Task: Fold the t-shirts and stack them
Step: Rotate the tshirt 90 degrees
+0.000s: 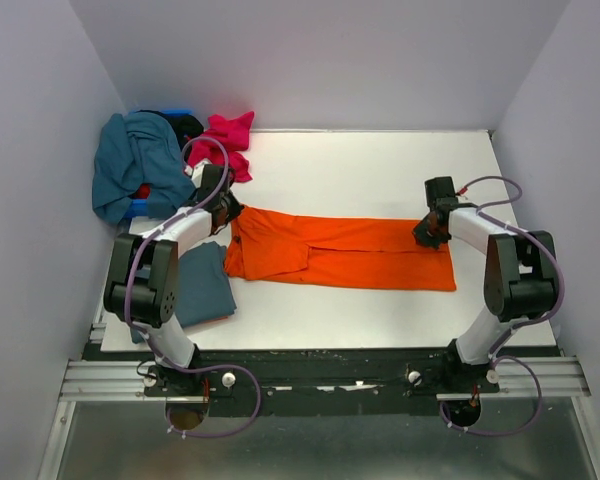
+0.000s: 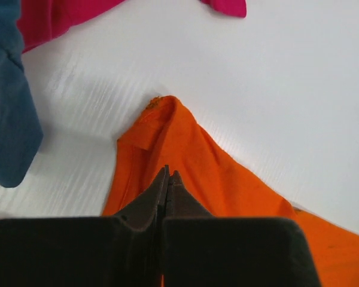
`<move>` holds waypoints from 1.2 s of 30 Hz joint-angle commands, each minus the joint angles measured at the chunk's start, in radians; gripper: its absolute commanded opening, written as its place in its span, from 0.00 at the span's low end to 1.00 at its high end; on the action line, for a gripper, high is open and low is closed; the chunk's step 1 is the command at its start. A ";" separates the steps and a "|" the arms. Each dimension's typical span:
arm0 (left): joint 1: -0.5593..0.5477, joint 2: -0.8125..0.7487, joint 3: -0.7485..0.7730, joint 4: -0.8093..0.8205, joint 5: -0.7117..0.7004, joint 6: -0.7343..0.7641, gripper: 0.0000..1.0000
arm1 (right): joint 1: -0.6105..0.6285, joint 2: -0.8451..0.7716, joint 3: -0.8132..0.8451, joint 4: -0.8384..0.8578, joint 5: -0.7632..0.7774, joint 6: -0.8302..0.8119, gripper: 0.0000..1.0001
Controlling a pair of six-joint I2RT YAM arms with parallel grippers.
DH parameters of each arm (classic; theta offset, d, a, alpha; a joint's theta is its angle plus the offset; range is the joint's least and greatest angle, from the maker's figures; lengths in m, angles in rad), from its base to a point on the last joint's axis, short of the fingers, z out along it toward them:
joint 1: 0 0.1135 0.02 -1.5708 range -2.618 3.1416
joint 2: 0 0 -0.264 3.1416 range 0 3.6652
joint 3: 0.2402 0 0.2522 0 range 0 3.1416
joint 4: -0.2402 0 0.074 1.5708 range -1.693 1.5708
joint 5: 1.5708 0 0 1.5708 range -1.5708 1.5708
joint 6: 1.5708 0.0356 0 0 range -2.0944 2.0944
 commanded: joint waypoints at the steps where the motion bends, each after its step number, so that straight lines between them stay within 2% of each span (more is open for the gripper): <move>1: -0.023 0.050 0.049 0.047 0.047 -0.062 0.00 | -0.024 -0.009 -0.024 -0.027 -0.001 0.044 0.01; 10: -0.076 0.228 0.250 -0.165 -0.067 -0.169 0.00 | -0.070 0.009 0.012 -0.137 0.028 0.099 0.01; 18: -0.075 0.300 0.288 -0.309 -0.147 -0.284 0.00 | -0.125 0.006 -0.011 -0.159 0.011 0.124 0.01; 21: -0.075 0.304 0.267 -0.280 -0.131 -0.284 0.00 | -0.144 -0.006 -0.028 -0.160 0.014 0.139 0.01; 24: -0.070 0.315 0.290 -0.332 -0.145 -0.295 0.00 | -0.153 -0.017 -0.041 -0.156 0.014 0.142 0.01; 31: -0.046 0.226 0.225 -0.289 -0.191 -0.285 0.00 | -0.185 -0.052 -0.073 -0.147 0.024 0.162 0.01; 34: -0.058 0.237 0.254 -0.190 -0.076 -0.169 0.00 | -0.185 -0.073 -0.088 -0.035 -0.103 0.039 0.01; 36: -0.107 0.216 0.276 -0.183 -0.114 -0.114 0.00 | -0.185 -0.107 -0.123 0.051 -0.203 -0.014 0.01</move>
